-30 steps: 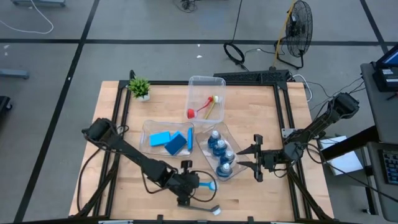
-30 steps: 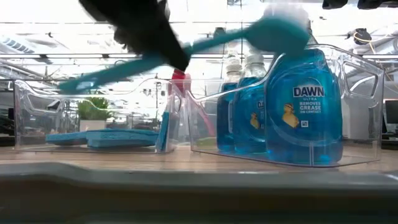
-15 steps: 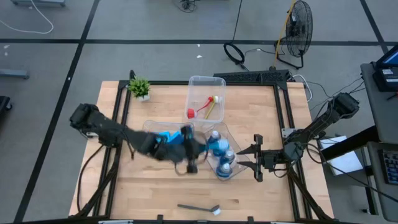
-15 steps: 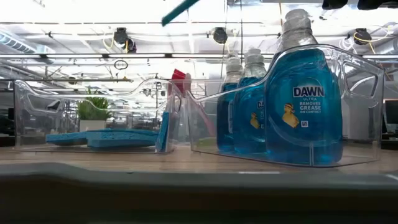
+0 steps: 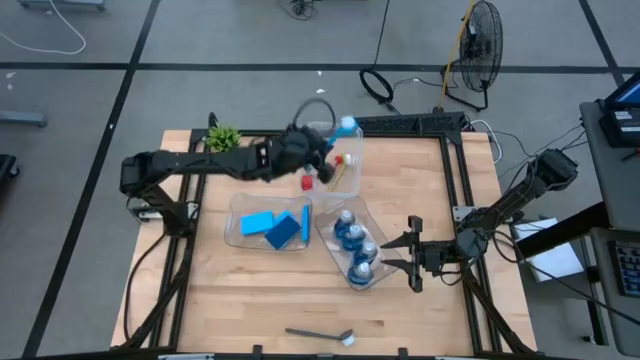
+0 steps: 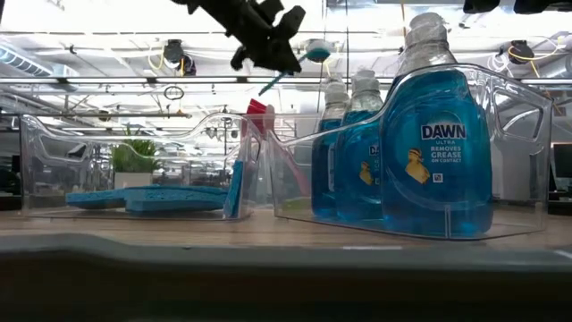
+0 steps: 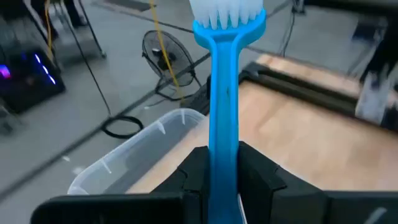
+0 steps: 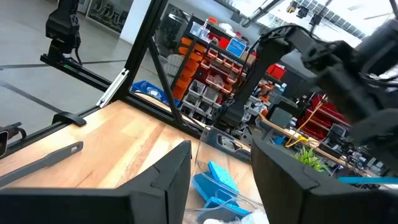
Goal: Pick & Place Kitchen Sink Supplies
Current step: Put the blue dish brush into the transparent container, then put the gray dish brush into the transparent container
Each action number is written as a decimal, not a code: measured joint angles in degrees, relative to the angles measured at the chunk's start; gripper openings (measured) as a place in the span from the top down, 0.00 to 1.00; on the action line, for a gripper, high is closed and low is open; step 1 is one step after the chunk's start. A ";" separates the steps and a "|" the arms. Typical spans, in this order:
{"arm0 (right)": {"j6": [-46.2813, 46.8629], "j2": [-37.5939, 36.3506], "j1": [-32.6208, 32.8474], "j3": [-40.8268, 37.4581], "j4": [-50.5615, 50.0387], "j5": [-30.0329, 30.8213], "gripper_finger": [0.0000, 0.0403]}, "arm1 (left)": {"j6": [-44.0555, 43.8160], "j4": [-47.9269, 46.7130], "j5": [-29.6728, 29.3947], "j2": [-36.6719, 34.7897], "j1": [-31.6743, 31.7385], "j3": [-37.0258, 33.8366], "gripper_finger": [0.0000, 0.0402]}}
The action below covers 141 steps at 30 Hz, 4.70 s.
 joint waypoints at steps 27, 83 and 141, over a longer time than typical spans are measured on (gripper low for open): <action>-0.60 0.00 0.00 0.00 -0.02 0.00 0.62 | -5.83 -7.50 32.82 0.49 -8.46 0.00 0.47; 1.98 -0.02 -2.60 0.00 -0.81 0.00 0.62 | -31.52 -17.41 8.89 28.88 -49.54 0.40 0.74; 2.14 -0.02 -2.58 -0.01 -0.39 -0.04 0.62 | -26.36 -11.61 -15.72 -2.97 -15.52 -0.03 0.80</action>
